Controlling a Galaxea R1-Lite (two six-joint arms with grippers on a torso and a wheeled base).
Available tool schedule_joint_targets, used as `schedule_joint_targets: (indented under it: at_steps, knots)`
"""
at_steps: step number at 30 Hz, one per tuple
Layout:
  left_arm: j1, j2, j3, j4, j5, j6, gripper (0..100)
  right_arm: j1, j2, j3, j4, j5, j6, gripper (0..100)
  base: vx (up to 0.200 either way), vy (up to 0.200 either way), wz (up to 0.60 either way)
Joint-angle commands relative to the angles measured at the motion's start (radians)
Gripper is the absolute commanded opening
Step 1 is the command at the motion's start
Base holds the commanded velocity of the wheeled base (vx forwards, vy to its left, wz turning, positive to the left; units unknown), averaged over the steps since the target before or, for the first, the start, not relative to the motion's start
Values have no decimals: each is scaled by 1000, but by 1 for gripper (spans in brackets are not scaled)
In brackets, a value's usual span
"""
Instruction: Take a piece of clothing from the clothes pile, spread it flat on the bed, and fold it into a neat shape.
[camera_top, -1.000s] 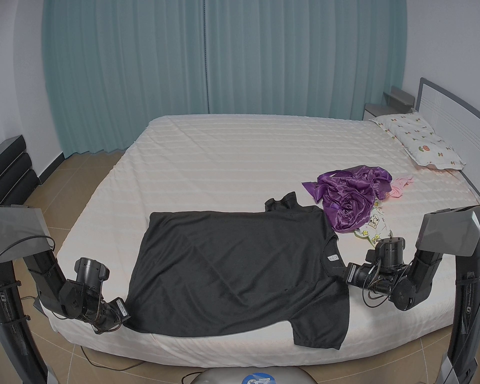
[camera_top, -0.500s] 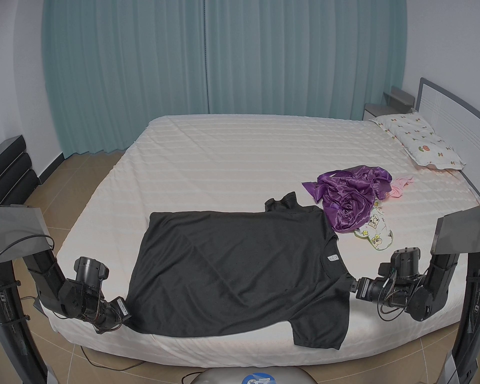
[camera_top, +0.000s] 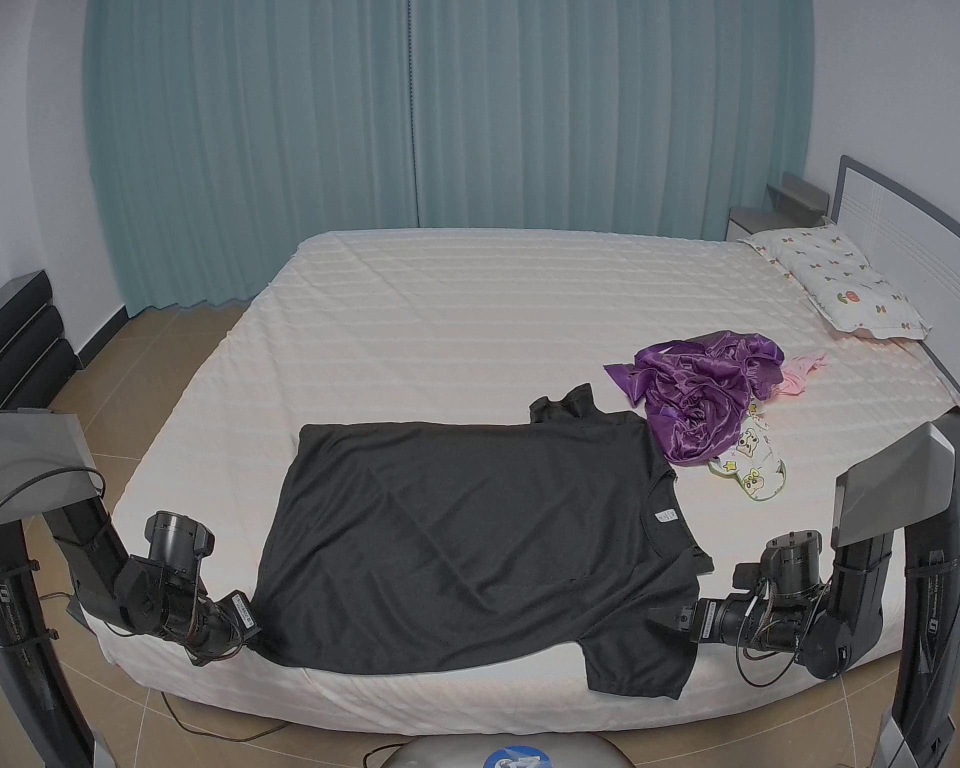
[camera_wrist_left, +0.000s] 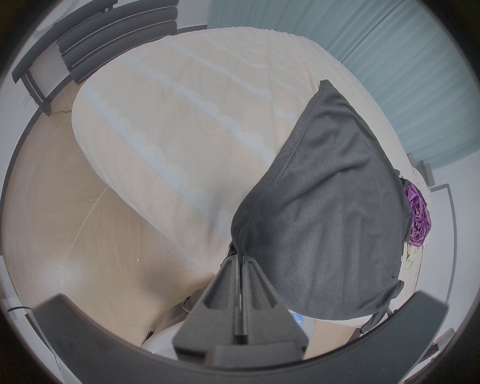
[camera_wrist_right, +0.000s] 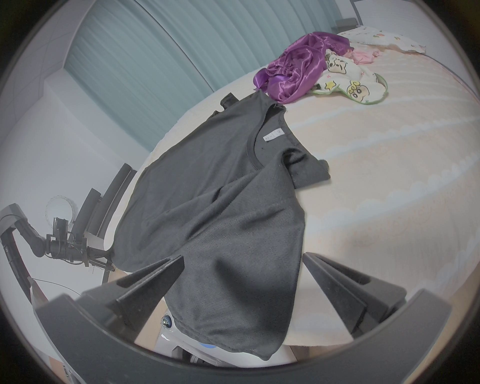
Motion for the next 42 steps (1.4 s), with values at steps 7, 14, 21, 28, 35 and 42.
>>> schedule_joint_targets:
  at_steps: [7,14,21,28,35,42]
  knots:
    - [1,2,0,-1,0,0,0,3,29,-11,-6,2,2,100,0,0,0]
    - [2,0,0,-1,-6,0,0,-7,16,3,-12,7,13,0,0,0,0]
    - [11,-39,0,2,-6,-2,0,-49,-47,75,-49,19,19,0,0,0,0]
    - [35,-115,0,7,3,1,0,-87,-103,187,-149,59,19,0,0,0,0]
    - [41,-167,5,13,25,4,0,-129,-201,271,-178,128,19,0,0,0,0]
    - [44,-197,17,12,79,27,0,-153,-270,271,-139,125,11,0,0,0,0]
